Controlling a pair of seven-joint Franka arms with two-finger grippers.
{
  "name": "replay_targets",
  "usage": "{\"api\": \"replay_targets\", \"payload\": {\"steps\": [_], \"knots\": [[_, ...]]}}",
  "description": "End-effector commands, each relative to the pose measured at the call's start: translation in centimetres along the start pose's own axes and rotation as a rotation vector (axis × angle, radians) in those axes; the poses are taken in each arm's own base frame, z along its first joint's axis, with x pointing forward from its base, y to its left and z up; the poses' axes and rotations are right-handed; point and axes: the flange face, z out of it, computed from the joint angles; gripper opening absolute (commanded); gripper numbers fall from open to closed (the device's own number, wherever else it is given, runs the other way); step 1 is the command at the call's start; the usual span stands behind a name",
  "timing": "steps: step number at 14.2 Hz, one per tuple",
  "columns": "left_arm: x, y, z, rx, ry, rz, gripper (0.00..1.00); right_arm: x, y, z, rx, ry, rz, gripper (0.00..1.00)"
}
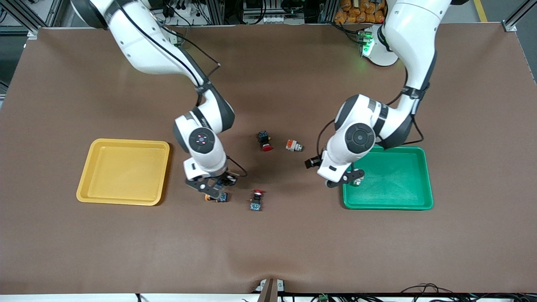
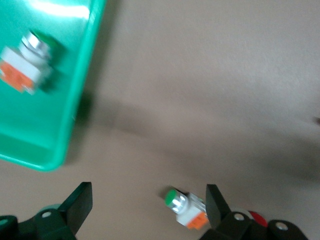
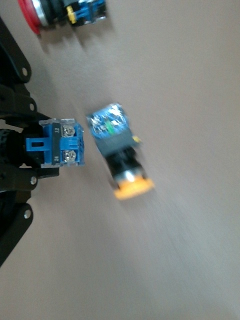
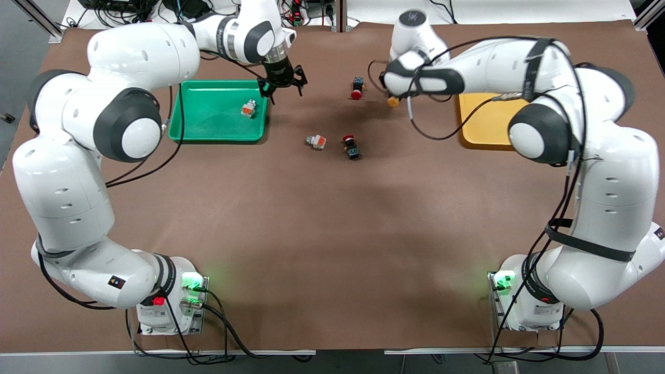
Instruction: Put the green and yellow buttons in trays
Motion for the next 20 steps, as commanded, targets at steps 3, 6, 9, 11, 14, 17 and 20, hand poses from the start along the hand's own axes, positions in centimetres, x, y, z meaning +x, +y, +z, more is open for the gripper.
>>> {"api": "replay_targets", "payload": {"steps": [3,6,9,11,14,17,20], "knots": [[-2.0,3.3,4.3,-0.030,-0.007,-0.190,1.00,8.5,9.8,-8.7,-0.075,-0.027,0.063,0.00],[-4.4,5.0,6.9,-0.013,-0.005,-0.296,1.00,13.6,16.8,-8.3,-0.124,-0.073,0.117,0.01],[-6.6,6.2,8.8,0.009,-0.008,-0.404,1.00,18.6,25.7,-6.1,-0.145,-0.117,0.140,0.02],[-6.8,6.1,9.5,0.020,-0.008,-0.473,1.00,21.0,31.8,-5.0,-0.138,-0.159,0.026,0.35],[-9.2,6.6,11.0,0.053,-0.008,-0.510,1.00,21.1,34.1,-4.6,-0.128,-0.228,-0.122,1.00],[-9.7,6.4,11.8,0.071,-0.006,-0.530,1.00,19.3,30.5,-4.8,-0.135,-0.242,-0.173,1.00],[-10.1,5.8,12.6,0.095,-0.003,-0.527,1.00,17.1,25.3,-5.2,-0.102,-0.238,-0.059,1.00]]}}
